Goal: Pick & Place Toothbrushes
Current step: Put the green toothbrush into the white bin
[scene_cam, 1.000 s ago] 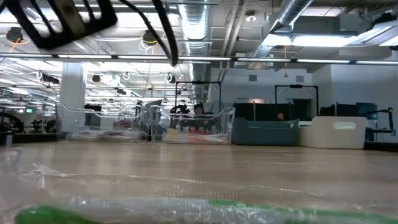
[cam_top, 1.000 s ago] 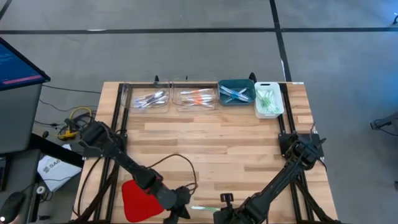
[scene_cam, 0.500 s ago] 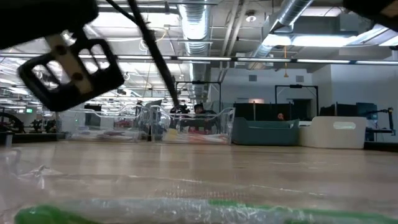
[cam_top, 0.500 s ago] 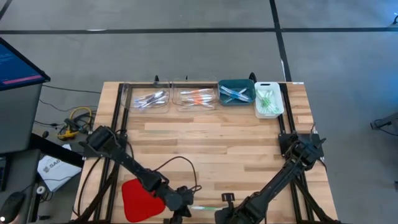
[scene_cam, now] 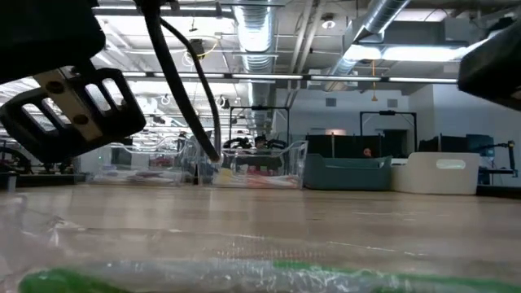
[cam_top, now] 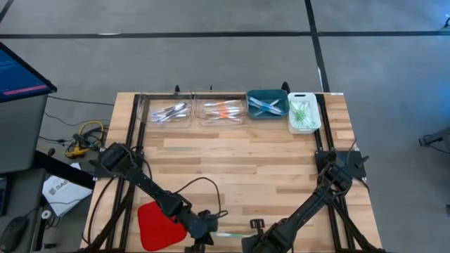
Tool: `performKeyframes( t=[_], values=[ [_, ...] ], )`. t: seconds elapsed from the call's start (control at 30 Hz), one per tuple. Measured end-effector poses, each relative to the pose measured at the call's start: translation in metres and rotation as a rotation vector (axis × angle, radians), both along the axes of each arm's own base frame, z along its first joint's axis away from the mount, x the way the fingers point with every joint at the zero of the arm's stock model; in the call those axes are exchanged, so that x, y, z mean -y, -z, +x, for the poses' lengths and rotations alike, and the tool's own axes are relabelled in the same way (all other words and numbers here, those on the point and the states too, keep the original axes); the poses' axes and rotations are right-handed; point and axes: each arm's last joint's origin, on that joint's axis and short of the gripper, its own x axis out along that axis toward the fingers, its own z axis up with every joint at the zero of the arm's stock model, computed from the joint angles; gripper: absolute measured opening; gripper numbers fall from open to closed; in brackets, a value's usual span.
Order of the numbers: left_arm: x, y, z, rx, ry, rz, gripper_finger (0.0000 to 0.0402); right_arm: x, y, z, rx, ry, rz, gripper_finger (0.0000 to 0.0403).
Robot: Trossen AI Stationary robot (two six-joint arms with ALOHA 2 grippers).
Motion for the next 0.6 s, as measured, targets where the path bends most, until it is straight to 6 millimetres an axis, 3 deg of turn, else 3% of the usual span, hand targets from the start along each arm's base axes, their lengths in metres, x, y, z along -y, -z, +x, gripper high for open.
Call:
performKeyframes(
  t=[0.6],
  values=[
    [0.002,0.001,0.013,0.026,0.02,0.119,0.0,0.005,0.0,0.004,-0.001,0.015,-0.004,0.0]
  ],
)
